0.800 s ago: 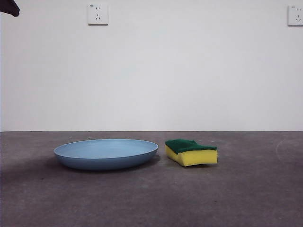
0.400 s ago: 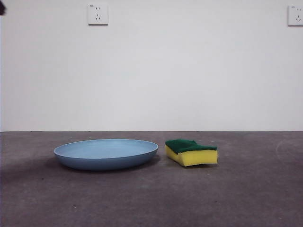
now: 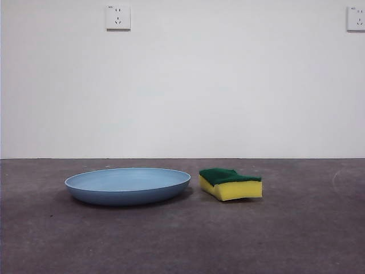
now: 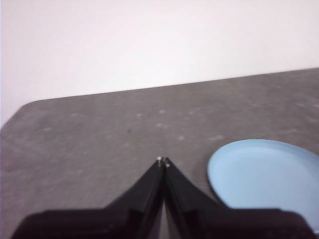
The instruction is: Pick up the plate,pick up the cloth,clean the plate with the cloth
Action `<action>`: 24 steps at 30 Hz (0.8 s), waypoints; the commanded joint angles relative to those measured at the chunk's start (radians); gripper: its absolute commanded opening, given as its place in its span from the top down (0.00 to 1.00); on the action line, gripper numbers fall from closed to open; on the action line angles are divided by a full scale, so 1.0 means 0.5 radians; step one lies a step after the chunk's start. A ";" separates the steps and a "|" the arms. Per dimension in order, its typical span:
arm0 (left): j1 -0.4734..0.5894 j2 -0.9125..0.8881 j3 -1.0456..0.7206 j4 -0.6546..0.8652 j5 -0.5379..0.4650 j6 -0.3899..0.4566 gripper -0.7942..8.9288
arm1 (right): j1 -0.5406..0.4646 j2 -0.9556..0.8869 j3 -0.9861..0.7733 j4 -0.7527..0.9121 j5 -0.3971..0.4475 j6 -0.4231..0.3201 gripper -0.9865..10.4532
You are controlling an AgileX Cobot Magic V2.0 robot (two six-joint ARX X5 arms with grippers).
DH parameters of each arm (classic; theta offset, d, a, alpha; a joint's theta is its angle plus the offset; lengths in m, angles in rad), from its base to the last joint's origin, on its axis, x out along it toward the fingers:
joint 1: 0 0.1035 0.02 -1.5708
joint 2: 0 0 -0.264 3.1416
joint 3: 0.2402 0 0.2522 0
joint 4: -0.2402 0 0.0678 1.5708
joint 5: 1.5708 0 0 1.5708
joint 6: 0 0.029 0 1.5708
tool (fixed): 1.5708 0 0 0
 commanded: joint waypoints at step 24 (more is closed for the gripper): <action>0.225 -0.377 -0.483 -0.089 0.310 -0.036 0.92 | -0.001 -0.003 -0.007 0.007 0.007 0.019 0.91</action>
